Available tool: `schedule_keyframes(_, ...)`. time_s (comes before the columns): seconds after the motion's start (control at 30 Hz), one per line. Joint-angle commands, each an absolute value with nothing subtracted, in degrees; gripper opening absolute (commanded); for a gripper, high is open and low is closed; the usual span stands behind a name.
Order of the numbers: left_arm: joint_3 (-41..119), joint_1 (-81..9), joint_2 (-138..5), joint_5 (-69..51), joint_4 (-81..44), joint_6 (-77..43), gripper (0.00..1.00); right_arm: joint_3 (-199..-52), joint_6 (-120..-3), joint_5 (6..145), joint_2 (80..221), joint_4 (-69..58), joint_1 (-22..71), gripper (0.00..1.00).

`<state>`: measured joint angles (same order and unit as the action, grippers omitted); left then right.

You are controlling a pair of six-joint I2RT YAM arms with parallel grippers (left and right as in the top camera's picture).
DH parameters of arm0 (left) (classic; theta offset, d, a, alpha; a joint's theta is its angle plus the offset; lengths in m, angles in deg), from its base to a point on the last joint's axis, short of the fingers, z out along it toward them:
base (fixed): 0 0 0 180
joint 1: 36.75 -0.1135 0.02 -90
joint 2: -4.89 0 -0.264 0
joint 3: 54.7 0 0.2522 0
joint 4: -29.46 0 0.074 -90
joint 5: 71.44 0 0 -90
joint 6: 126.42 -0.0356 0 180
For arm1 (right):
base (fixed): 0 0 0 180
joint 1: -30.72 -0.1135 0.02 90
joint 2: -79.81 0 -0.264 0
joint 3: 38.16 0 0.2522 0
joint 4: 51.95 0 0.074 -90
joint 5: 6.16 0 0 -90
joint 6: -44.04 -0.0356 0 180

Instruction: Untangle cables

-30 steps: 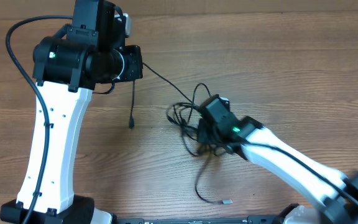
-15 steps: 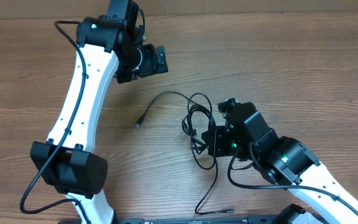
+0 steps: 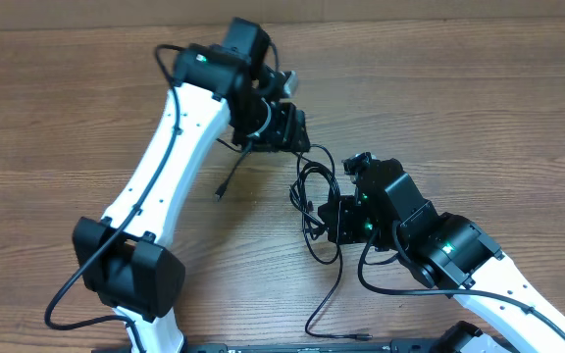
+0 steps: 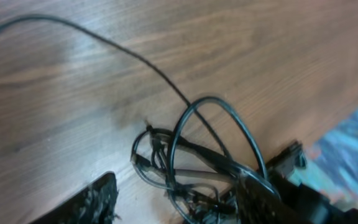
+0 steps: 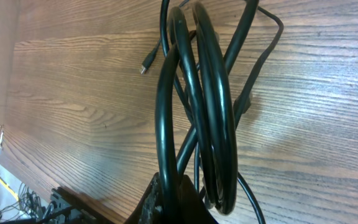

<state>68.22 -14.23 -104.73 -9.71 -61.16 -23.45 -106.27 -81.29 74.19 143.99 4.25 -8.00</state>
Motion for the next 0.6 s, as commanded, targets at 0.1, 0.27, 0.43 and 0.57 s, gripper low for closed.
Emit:
schedule_keyframes(0.1,56.84,-8.42,-103.64,-4.56,-52.97,-16.87,0.44,-106.75,-80.37,72.2,143.62,2.56,-7.78,0.04)
schedule_keyframes(0.27,52.53,-7.19,-103.64,10.72,-51.92,-16.39,0.04,-106.75,-80.37,68.46,143.62,-0.15,-7.78,0.04)
schedule_keyframes(0.43,53.38,-8.74,-103.64,26.37,-53.89,-12.69,0.04,-106.75,-80.39,68.07,143.62,-0.17,-7.78,0.04)
schedule_keyframes(0.57,56.77,-11.72,-103.64,32.45,-57.23,-8.15,0.04,-106.75,-80.39,68.09,143.62,0.07,-7.78,0.04)
